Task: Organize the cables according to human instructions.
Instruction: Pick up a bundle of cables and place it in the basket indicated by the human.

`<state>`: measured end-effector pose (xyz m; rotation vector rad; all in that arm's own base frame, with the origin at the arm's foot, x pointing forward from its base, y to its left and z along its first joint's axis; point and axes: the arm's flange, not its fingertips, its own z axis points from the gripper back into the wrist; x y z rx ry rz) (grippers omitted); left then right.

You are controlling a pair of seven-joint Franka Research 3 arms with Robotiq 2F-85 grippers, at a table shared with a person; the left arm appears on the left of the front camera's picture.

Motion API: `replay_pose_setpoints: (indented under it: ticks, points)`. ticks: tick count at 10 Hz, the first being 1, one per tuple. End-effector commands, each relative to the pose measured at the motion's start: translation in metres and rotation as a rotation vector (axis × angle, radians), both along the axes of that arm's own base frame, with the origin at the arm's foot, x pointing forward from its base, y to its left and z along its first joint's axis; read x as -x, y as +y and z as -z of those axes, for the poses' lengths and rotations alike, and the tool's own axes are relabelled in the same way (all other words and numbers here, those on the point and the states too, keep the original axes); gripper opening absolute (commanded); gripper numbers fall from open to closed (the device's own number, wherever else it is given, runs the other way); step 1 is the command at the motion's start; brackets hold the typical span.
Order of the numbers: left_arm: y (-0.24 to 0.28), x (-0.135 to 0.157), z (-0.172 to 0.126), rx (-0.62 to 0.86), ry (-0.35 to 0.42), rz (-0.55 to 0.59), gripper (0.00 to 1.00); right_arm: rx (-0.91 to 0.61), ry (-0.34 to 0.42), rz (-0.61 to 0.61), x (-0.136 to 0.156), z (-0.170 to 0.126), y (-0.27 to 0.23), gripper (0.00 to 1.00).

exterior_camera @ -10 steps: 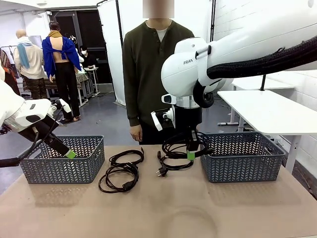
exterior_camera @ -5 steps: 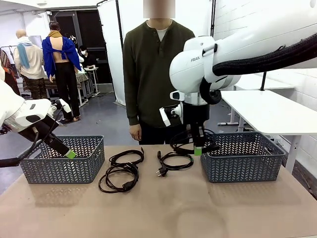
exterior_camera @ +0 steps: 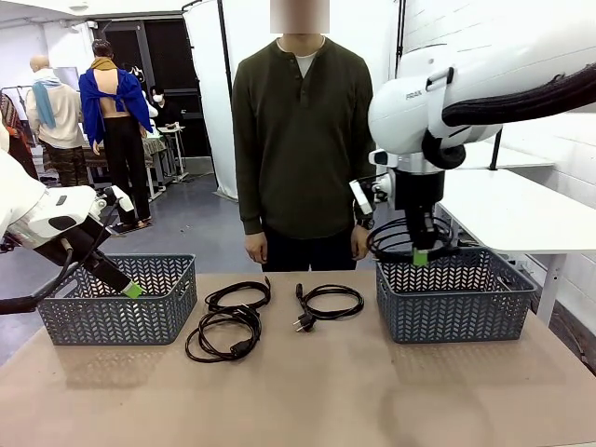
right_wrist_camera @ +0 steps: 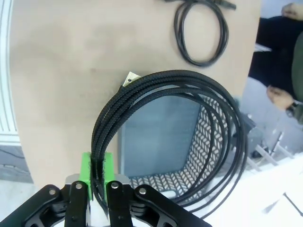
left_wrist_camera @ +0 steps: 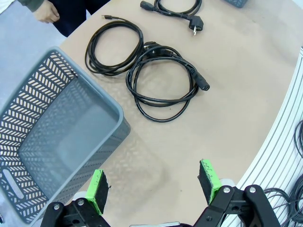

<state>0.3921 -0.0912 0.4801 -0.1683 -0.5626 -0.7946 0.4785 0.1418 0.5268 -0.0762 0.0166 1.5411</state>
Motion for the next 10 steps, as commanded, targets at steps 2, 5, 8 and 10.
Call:
replay_pose_setpoints:
  ticks: [2,5,8,10]
  points:
    - [0.001,0.000,0.000,0.016,0.006,-0.003,1.00,0.019,0.016,-0.012,-0.018,0.001,-0.037,0.00]
    - [0.001,0.000,0.000,0.016,0.006,-0.003,1.00,-0.014,0.025,0.011,-0.037,0.018,-0.060,0.00]
    - [0.001,0.000,0.000,0.016,0.006,-0.003,1.00,0.005,0.034,0.043,-0.030,0.025,-0.062,0.00]
    - [0.001,0.000,0.000,0.016,0.006,-0.003,1.00,0.005,0.034,0.043,-0.030,0.025,-0.062,0.00]
